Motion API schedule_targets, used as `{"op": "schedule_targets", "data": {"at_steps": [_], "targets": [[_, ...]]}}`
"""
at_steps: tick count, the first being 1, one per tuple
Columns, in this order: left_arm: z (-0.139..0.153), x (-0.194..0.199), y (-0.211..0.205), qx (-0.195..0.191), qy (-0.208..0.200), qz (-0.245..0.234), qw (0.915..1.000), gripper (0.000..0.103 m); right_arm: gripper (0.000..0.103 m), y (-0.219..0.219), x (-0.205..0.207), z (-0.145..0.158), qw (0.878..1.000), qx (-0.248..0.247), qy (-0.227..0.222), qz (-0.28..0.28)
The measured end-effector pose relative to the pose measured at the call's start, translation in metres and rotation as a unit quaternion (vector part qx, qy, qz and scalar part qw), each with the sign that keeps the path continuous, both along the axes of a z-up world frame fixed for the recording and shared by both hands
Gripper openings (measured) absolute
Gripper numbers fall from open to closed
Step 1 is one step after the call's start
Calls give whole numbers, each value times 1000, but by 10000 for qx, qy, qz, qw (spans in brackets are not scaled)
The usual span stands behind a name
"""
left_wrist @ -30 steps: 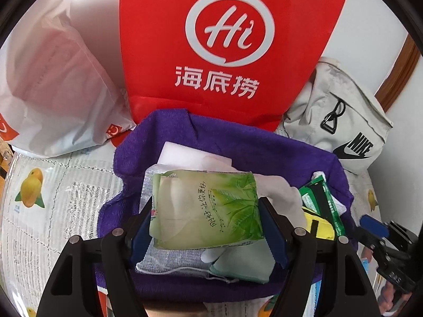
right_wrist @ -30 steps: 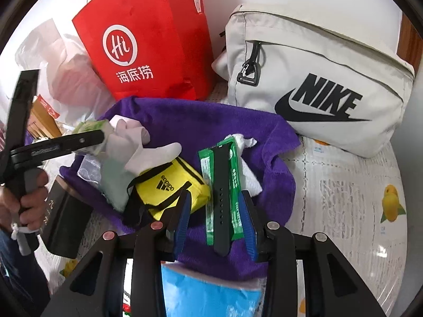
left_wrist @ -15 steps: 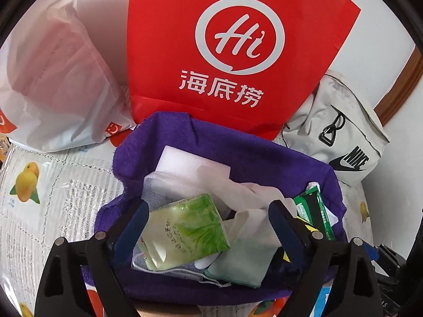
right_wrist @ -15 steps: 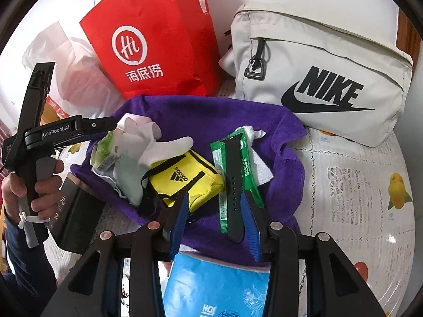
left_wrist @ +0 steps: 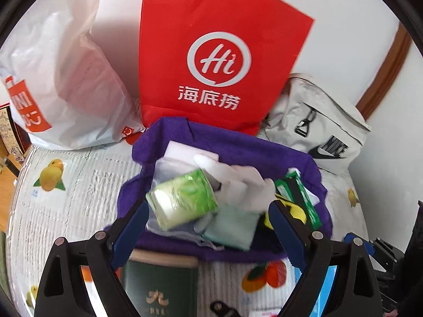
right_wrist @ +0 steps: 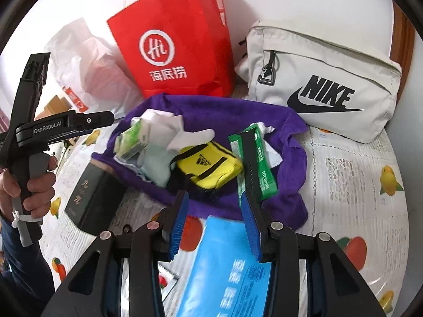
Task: Organize soft objects
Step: 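Move both tools back toward the black strap piece and white sachet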
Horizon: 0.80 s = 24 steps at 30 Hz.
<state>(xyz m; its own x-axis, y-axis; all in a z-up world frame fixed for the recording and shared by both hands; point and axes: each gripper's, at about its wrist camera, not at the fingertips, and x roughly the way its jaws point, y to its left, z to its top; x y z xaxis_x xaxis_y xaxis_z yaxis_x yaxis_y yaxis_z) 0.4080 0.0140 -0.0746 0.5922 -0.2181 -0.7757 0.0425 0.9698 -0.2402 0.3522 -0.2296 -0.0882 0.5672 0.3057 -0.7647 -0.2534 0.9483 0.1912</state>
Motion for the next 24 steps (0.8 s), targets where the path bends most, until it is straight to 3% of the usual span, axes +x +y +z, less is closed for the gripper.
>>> {"op": "schedule_targets", "data": {"at_steps": [4,13,24], "targets": [[10,-27,-3,98,-88,-92,9999,92,48,3,-23,10,9999,-5,-114,9],[28,-92,-2,264,-281,-134,9992,92,50,11,-73,28,9993,-6,-368,62],[8,-150,-8,369,-67,-115,9992,92,55,4,-120,20,9994,91,-345,-25]]}}
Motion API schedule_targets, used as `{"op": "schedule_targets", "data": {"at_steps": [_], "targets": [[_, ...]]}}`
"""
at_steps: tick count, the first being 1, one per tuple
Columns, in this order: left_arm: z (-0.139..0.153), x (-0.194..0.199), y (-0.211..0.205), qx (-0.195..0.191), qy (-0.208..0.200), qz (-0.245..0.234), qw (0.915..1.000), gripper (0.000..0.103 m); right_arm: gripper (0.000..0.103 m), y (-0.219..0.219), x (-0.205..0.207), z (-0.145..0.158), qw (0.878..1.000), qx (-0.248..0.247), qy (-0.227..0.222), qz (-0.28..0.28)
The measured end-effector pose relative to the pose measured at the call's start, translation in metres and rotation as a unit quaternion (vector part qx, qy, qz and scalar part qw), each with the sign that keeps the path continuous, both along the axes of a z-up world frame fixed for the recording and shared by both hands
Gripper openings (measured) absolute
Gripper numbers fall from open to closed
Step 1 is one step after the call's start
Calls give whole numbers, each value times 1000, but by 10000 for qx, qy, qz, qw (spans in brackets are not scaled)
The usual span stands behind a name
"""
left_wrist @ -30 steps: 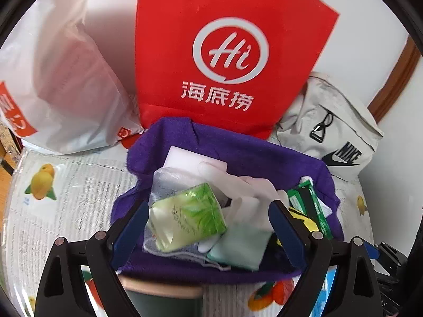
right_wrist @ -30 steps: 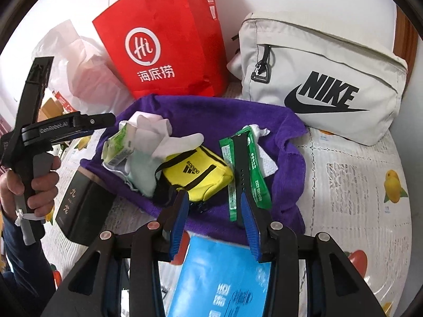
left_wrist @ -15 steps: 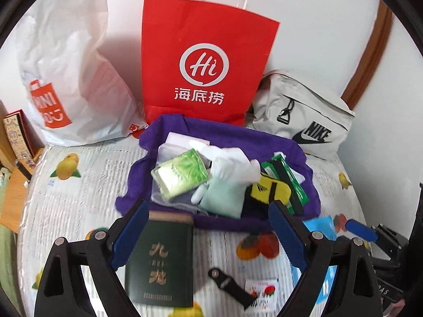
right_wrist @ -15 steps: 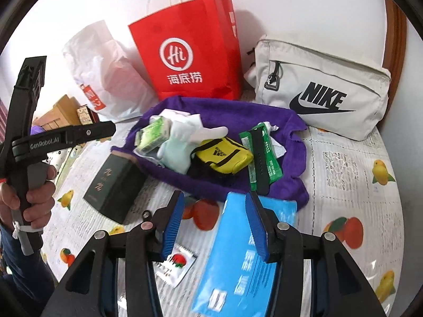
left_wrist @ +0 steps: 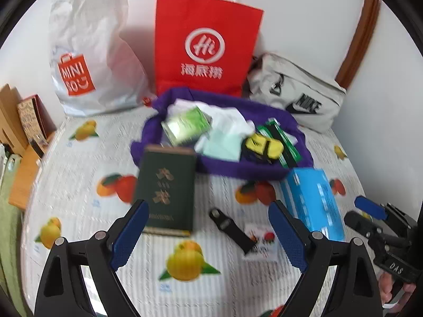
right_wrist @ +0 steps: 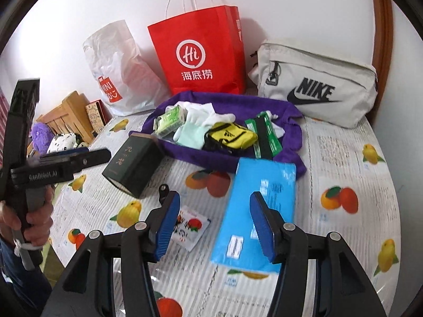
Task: Organize soft objects
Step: 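Move both tools back toward the black strap piece and white sachet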
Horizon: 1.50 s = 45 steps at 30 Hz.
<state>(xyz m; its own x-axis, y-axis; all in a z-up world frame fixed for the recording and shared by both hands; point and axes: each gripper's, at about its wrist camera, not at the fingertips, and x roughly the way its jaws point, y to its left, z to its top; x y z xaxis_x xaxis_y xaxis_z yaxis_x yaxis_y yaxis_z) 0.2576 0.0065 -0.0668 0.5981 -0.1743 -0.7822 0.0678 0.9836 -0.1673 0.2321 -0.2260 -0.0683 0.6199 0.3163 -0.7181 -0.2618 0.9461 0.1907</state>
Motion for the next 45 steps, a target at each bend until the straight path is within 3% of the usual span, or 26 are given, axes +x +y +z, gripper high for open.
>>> {"op": "schedule_targets", "data": {"at_steps": [8,17,25,26,27,28,29,35,41,44,45], "targets": [[-38,-19,-30,2,314,-95,9995,92,55,-8,-23,-13,10000,-1,62,25],[-85,-13,-61,-82,611,31,9981,90,55,-22,-30,-32,9996,-107,209,159],[-106,2,-77,229,727,101,9970,88,55,-31,-26,-40,9995,-34,289,116],[-109,2,-77,298,754,101,9967,83,55,-31,-26,-40,9995,-35,291,112],[-112,3,-78,363,795,76,9961,68,55,-31,-27,-40,9995,-31,291,113],[-117,3,-77,437,867,31,9953,61,55,-31,-27,-40,9995,-23,292,106],[-115,0,-77,523,733,-12,9959,60,55,-30,-28,-41,9995,-13,295,97],[-113,-14,-60,427,787,-120,9959,43,55,-24,-30,-47,9993,41,342,159],[-113,-23,-41,225,880,11,9959,43,55,-18,-31,-48,9991,68,346,237],[-113,-16,-40,85,916,91,9957,60,55,-17,-32,-49,9990,47,350,266],[-113,-13,-40,64,884,134,9960,61,55,-16,-32,-49,9990,33,349,267]]}}
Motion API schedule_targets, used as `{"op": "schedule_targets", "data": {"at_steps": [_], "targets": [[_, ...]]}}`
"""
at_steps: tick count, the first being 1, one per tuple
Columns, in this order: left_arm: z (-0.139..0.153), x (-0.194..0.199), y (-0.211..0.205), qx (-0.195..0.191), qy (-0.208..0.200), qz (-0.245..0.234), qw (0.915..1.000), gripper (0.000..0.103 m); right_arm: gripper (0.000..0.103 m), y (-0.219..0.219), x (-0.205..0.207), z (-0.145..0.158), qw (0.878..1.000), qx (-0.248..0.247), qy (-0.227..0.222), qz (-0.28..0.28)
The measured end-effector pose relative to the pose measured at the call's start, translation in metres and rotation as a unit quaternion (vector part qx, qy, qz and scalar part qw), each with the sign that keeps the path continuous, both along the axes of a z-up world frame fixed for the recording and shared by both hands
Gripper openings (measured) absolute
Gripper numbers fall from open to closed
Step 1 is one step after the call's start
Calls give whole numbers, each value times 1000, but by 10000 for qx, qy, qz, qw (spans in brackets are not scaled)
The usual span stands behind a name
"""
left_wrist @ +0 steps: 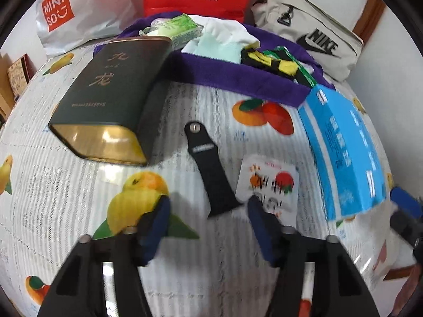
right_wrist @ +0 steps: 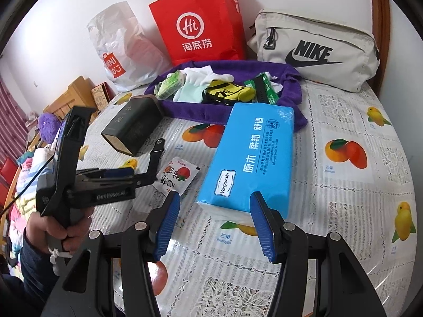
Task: Organize soft objects
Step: 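Move both tools back toward the black strap piece and white sachet, then grasp the black strap piece with the left tool while the right tool grasps the white tomato sachet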
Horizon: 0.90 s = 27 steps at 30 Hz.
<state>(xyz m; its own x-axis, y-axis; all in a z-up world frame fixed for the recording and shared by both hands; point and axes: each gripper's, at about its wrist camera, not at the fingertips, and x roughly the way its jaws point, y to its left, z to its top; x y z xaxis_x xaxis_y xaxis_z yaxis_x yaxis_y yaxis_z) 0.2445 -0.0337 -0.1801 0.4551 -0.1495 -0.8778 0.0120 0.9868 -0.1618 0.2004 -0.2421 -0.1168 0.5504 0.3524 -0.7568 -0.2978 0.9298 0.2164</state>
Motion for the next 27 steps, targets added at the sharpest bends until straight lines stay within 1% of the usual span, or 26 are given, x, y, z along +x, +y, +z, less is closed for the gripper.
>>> {"op": "schedule_targets", "data": {"at_steps": [2,4,5,6,7,14,17,18,19,20,21,25,26,27], "targets": [[-2,9,-4,129,-10,90,9999,61,55,1,1,0,10000,6,8,3],[-3,17,-11,307,-118,89,9994,61,55,1,1,-1,10000,-7,20,13],[-4,18,-13,461,-159,78,9988,58,55,2,1,-1,10000,-20,26,17],[-5,17,-16,656,-183,41,9977,52,55,2,1,-2,10000,-24,35,24],[-5,15,-17,816,-223,-34,9964,51,55,1,2,-3,10000,-16,44,35],[-2,8,3,721,-70,107,9973,50,55,-1,4,-6,9999,79,88,41],[-3,13,-4,808,-165,65,9966,50,55,1,5,-7,9999,48,92,62],[-4,13,-6,830,-205,37,9963,49,55,1,5,-7,9999,41,93,68],[-3,13,-7,808,-253,-13,9964,45,55,1,4,-7,9999,42,95,79],[-3,12,-7,790,-290,-68,9964,30,55,1,3,-7,9999,41,100,78],[-2,11,-8,788,-304,-147,9963,20,55,1,4,-7,9999,42,105,74],[-2,8,-5,677,-292,-254,9970,21,55,5,4,-8,9998,60,146,81],[-2,8,-4,551,-299,-261,9977,29,55,7,4,-8,9998,54,150,97],[-2,9,-4,437,-308,-278,9982,34,55,9,4,-8,9998,36,153,117]]}}
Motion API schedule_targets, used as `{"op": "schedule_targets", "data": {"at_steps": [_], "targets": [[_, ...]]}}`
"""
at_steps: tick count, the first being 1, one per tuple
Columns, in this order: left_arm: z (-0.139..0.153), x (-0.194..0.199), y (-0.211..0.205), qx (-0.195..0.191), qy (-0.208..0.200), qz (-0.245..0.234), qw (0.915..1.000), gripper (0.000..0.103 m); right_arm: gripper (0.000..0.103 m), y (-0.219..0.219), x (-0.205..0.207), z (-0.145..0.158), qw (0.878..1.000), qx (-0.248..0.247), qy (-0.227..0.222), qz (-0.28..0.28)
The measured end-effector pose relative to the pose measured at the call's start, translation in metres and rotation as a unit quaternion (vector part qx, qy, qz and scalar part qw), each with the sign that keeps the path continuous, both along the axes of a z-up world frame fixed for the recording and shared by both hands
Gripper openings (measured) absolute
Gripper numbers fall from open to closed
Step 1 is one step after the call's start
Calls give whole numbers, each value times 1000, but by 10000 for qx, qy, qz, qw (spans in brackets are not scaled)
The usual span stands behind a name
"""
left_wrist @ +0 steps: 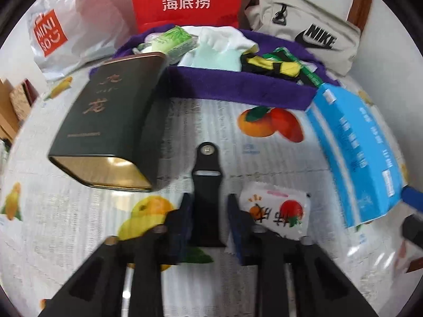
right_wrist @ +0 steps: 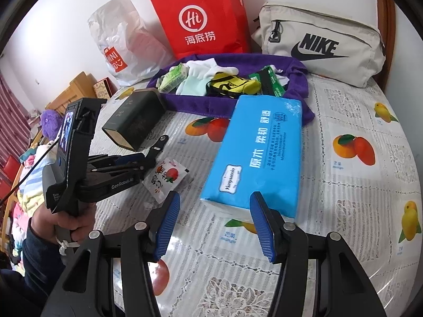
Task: Organize soft objects
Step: 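Grasp the black strap piece with the left tool while the right tool grasps the white tomato sachet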
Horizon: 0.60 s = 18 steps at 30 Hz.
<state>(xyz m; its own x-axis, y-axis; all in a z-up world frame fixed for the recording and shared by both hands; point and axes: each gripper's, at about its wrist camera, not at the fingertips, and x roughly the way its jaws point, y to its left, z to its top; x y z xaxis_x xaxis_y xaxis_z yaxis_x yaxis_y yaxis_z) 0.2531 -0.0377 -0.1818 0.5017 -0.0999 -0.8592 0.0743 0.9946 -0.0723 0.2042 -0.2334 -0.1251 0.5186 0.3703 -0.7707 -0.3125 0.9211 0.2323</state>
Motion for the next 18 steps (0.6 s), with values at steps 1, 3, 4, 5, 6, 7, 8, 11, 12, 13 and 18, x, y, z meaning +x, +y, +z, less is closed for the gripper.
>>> {"op": "schedule_targets", "data": {"at_steps": [1,3,4,5,6,7,8,11,12,13,18], "targets": [[-1,0,-1,13,-37,11,10000,34,55,3,0,1,10000,-32,-5,21],[-2,0,-7,308,-97,-61,9995,21,55,9,-1,2,10000,-45,-11,78],[-2,0,-6,361,-125,-76,9992,20,55,12,-2,4,9999,-57,-21,107],[-1,0,-3,240,-111,-93,9996,20,55,15,-3,4,9999,-72,-35,125],[0,0,2,95,-86,-103,9999,20,55,17,-4,5,9999,-86,-44,140],[1,0,7,-37,-54,-109,9999,20,55,21,-4,6,9998,-106,-37,153],[3,-2,12,-129,-46,-104,9999,20,55,23,-4,6,9998,-121,-28,164],[7,-11,21,-157,-100,-110,9998,20,55,33,-6,8,9996,-151,-44,218],[8,-14,24,-174,-112,-114,9997,20,55,37,-6,9,9996,-152,-46,253],[10,-18,27,-203,-112,-133,9996,20,55,42,-6,9,9994,-167,-42,300],[16,-33,44,-281,-144,-129,9994,20,55,67,-5,4,9984,-220,-43,511]]}}
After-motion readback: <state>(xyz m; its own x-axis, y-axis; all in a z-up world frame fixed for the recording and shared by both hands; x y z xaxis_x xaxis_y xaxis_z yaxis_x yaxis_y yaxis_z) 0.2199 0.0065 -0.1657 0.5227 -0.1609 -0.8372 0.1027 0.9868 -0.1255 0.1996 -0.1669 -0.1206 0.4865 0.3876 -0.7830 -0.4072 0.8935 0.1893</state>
